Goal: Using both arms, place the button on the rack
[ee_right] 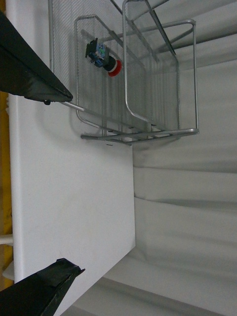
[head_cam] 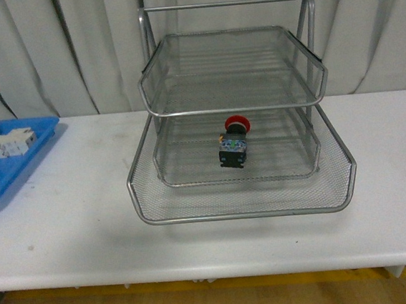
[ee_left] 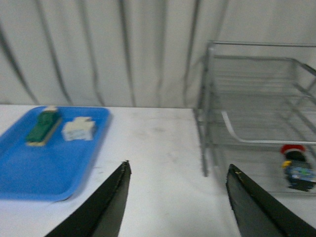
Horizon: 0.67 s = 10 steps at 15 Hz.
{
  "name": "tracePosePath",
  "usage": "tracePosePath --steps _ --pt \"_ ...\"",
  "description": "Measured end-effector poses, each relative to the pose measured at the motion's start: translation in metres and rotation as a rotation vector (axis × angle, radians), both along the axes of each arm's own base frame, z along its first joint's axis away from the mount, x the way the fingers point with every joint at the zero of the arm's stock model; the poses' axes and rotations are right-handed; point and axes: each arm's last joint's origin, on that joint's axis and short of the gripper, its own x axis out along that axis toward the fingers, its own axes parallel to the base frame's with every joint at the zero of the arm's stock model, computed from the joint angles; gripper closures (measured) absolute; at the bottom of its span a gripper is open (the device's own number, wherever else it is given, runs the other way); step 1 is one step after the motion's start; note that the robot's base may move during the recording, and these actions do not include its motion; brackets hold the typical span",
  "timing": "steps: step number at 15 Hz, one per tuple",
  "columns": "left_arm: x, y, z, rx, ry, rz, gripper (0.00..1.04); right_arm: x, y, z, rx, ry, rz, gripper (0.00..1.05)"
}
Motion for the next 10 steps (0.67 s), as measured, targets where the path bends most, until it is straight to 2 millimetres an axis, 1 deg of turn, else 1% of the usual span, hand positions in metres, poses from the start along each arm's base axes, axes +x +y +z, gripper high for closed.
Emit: tracePosePath --steps 1,2,3,4,5,7,8,10 --pt "-0.020 0.017 -0.005 -0.003 0.012 0.006 0.60 0.000 0.000 0.000 0.000 -0.001 0.000 0.06" --pt "-0.035 0.029 -0.005 -0.011 0.014 -0.015 0.73 0.000 0.000 0.000 0.000 0.000 0.000 0.06" --pt "-0.049 0.043 -0.001 -0.020 -0.041 -0.004 0.87 0.000 0.000 0.000 0.000 0.000 0.000 0.06" --pt "-0.057 0.045 0.002 -0.020 -0.100 0.012 1.00 0.000 0.000 0.000 0.000 0.000 0.000 0.06" --pt "-0.059 0.044 0.000 -0.016 -0.108 -0.010 1.03 0.000 0.000 0.000 0.000 -0.001 0.000 0.06" --pt "-0.061 0.043 -0.019 -0.017 -0.049 -0.018 1.03 0.000 0.000 0.000 0.000 0.000 0.000 0.06" --pt "-0.063 0.043 -0.023 -0.017 -0.052 -0.017 1.03 0.000 0.000 0.000 0.000 0.000 0.000 0.06" --pt "-0.067 0.043 -0.021 -0.017 -0.084 -0.017 1.03 0.000 0.000 0.000 0.000 0.000 0.000 0.06"
